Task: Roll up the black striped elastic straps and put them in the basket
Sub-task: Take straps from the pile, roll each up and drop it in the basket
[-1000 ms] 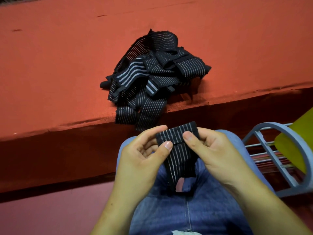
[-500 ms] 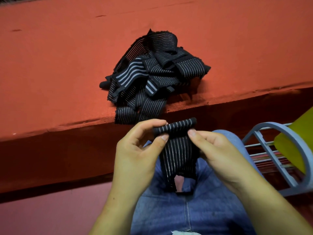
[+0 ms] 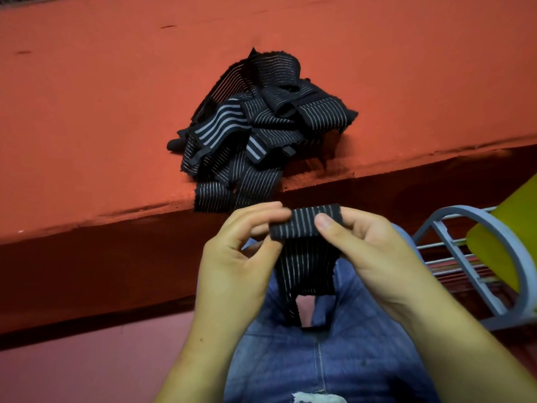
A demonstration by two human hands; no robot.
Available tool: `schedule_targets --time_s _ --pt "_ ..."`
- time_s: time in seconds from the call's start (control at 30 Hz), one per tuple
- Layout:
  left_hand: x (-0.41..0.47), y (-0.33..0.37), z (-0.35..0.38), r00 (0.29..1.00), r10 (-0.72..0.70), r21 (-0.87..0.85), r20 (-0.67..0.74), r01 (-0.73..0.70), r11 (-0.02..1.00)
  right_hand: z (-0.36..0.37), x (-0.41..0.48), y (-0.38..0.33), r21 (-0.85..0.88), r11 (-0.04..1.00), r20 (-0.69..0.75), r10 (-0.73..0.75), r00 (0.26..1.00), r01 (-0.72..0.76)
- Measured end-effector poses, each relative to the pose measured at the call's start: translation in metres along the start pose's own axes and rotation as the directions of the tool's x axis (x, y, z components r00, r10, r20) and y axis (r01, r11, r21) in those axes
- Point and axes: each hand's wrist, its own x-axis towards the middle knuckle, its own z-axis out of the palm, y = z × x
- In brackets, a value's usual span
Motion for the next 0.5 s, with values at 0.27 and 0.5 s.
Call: schedule_targets --time_s 0.27,0.5 --pt "-0.012 -0.024 0.006 0.93 -0.278 -0.053 0.24 0.298 0.953 -0.004 0.022 -0.019 0.152 0.983 -0.142 -0.081 0.986 0.103" --pt "-0.015 -0.042 0.012 0.918 -0.279 0.107 0.282 0.259 0.96 0.003 0.038 -0.041 0.203 0.953 -0.154 -0.194 0.969 0.223"
